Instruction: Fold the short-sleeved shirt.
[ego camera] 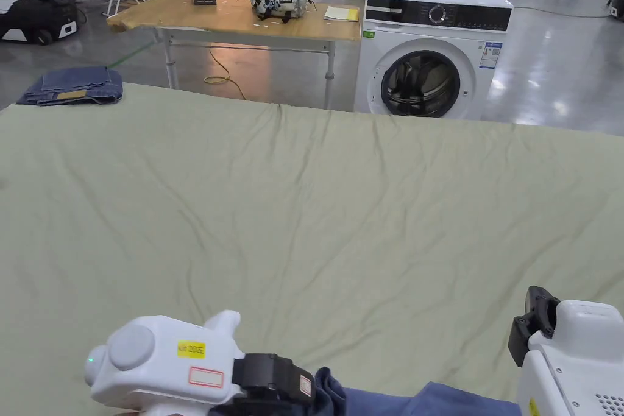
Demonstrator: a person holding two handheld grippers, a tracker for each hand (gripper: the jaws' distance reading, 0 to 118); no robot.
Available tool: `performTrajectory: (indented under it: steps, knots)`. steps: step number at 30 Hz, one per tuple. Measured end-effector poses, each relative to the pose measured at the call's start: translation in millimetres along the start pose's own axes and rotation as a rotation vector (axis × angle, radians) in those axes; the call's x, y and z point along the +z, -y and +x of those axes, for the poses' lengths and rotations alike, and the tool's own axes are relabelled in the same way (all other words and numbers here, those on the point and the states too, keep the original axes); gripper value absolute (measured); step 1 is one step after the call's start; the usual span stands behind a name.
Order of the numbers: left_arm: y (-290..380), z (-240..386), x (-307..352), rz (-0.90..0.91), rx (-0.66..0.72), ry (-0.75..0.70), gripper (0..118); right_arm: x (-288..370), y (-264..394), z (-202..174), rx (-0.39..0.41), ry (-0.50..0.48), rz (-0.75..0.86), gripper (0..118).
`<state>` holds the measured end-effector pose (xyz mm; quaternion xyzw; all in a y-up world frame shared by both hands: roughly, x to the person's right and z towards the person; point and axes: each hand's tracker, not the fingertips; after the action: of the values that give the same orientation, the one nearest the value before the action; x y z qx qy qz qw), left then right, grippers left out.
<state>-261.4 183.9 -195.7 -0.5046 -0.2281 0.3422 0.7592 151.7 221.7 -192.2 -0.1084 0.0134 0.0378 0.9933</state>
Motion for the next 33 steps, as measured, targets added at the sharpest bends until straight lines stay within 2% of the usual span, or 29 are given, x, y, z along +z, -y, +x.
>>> performTrajectory:
  steps: [1,3,4,8,11,18,21,23,27,33]
  knots:
    - [-0.1,-3.9,8.1,0.016,-0.006,0.001,61,0.3,0.3,-0.6,-0.001,0.000,0.000,0]
    - [0.3,-9.7,17.6,0.038,-0.009,-0.015,28,0.8,1.0,-2.2,-0.003,-0.002,-0.003,0]
    - [1.7,-12.0,19.0,0.049,-0.002,-0.021,17,0.6,1.5,-3.0,-0.005,-0.005,-0.006,0]
    - [5.7,-17.9,1.2,0.017,0.003,-0.074,11,-1.1,4.1,-7.2,-0.008,-0.014,-0.017,0]
    - [11.3,-12.8,-32.2,-0.061,-0.033,-0.131,11,-2.9,6.8,-10.8,-0.005,-0.023,-0.027,0]
    - [26.3,1.7,-81.3,-0.115,-0.103,0.071,11,-5.2,12.4,-13.8,0.010,-0.032,-0.049,0]
    - [30.7,5.9,-97.1,-0.128,-0.107,0.081,11,-5.8,14.1,-13.6,0.015,-0.032,-0.054,0]
    - [33.4,6.5,-109.8,-0.144,-0.121,0.036,10,-6.6,15.4,-13.2,0.015,-0.030,-0.056,0]
    - [35.4,-2.6,-112.7,-0.107,-0.050,0.091,9,-7.8,17.0,-10.8,-0.006,-0.026,-0.062,0]
    - [29.5,-2.7,-80.0,-0.074,-0.051,0.095,9,-8.1,15.6,-8.5,-0.012,-0.023,-0.057,0]
